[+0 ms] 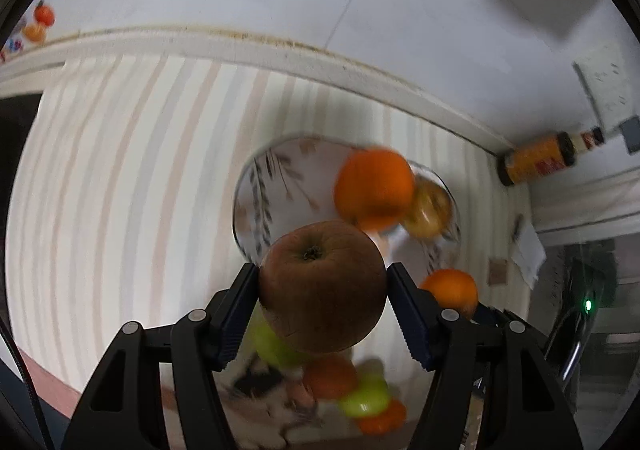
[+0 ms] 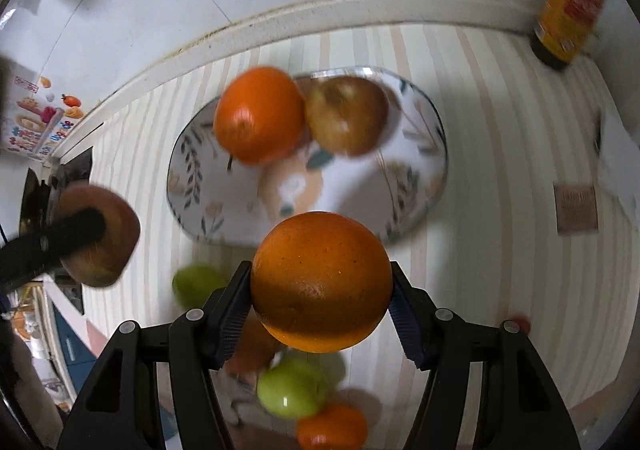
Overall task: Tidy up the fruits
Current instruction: 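Carry the pear and orange onto the floral plate and open both tools, then lift both open tools away from the plate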
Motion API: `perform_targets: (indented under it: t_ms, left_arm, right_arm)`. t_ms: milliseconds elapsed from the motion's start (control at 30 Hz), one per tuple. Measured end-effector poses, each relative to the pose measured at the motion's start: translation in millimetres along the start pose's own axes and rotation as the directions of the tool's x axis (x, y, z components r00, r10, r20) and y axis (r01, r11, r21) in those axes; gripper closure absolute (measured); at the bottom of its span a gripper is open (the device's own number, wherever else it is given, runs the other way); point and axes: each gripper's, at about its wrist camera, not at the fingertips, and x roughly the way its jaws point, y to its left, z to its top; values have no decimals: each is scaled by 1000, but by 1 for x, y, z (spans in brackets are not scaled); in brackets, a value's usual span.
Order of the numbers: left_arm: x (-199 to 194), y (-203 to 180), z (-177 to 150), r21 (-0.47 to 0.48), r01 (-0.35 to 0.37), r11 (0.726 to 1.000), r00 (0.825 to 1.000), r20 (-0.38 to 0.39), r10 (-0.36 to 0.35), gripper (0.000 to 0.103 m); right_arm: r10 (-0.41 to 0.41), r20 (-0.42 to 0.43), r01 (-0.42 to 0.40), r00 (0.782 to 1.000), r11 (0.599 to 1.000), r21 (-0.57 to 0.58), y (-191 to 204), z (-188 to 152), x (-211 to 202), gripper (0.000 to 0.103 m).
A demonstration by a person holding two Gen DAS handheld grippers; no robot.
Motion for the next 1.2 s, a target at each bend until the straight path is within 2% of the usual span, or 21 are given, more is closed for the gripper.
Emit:
perform_targets:
  t_ms: [133,300,500,667,767,800,833,867,967,1100,1200]
  left_arm:
    - [27,5,33,15,-59,998,998,-31,60,40]
    - [57,13,58,32,-105,994,991,-83,108,40]
    - [79,13,66,52,-142,989,982,-120,147,39]
    - [93,18,67,14,-146,989,973,-176,146,39]
    - [92,19,67,25,-157,987,976,-147,159,38]
    - [90,19,67,32,-162,986,977,-134,165,30]
    - [87,19,68,39,-165,986,979,-118,169,22]
    - [85,18,68,42,-155,987,981,-113,159,9]
    - [75,16,67,47,-154,987,984,-84,158,8]
    - [59,11,60,60,-138,989,988,-65,141,8]
    - [40,10,41,72,-135,988,990,-42,138,8]
  right_arm:
    - [-21,-29,20,999,1000,-12,7,24,24,37]
    - [-21,-74,21,997,1000,7,0,36,46,36]
    - [-12,-114,18,993,999,49,-8,40,63,36]
    - [29,-143,-11,989,992,123,-21,41,67,35]
    - [52,-154,-30,987,990,139,-26,41,64,35]
    - [55,-151,-34,987,990,137,-27,41,61,22]
    - [55,-144,-36,988,991,131,-27,41,58,4]
    - [51,-133,-35,990,992,121,-28,41,53,3]
    - [1,-119,9,993,997,78,-24,42,41,3]
    - [-109,-92,111,990,994,21,-18,41,27,3]
    - [-125,-84,128,989,991,38,-21,38,18,3]
